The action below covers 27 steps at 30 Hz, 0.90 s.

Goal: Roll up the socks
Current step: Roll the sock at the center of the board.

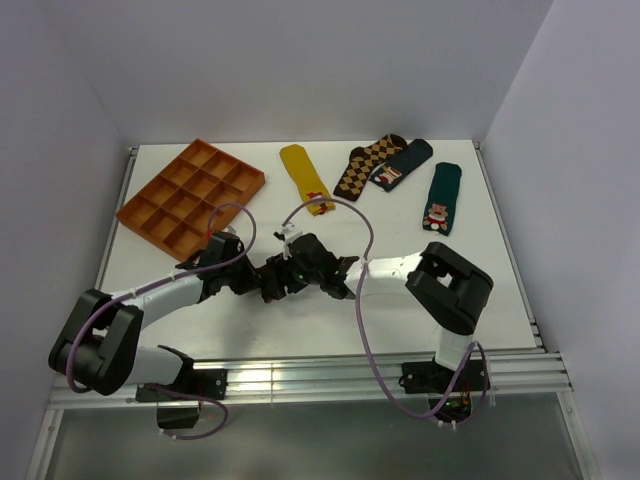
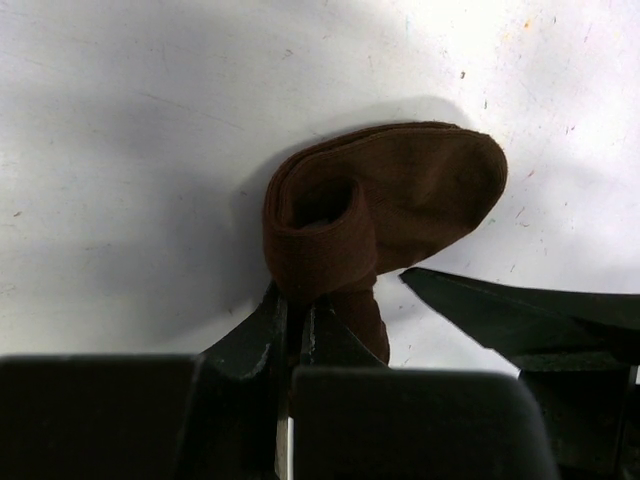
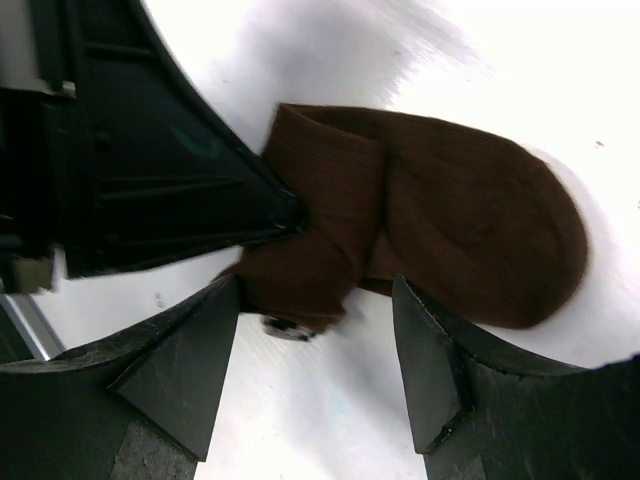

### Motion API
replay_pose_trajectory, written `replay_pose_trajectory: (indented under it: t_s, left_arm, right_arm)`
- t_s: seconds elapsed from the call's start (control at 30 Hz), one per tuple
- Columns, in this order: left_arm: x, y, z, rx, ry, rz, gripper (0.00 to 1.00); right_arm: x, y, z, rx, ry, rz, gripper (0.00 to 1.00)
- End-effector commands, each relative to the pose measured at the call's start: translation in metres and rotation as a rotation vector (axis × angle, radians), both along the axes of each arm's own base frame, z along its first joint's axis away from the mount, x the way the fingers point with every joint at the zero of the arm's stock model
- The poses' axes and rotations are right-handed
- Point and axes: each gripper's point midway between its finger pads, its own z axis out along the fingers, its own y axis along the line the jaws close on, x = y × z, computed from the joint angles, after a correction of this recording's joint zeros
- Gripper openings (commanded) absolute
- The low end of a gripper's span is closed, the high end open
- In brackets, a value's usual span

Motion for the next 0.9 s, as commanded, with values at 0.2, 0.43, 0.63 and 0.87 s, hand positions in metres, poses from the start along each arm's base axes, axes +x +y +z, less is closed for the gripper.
replay_pose_trajectory:
  t_s: [0.2,0.43,0.63,0.87]
  left_arm:
    - [-0.015,0.016,-0.027,0.070,0.070,0.025,0.00]
    - [-0.016,0.016,-0.027,0.064,0.070,0.029,0.00]
    - [-0.017,0.014,-0.026,0.054,0.066,0.024,0.00]
    - [-0.007,0.023,-0.003,0.013,0.021,0.052,0.39]
  right_arm:
    - [-0.009,0.024,0.017,0.077,0.017,0.027,0.68]
    - [-0.003,0.021,-0.002,0.005,0.051,-0.026,0.67]
    - [-0.003,0.018,-0.010,-0.010,0.051,-0.030,0.40]
    - [0.002,0.007,0.002,-0.061,-0.064,0.024,0.00]
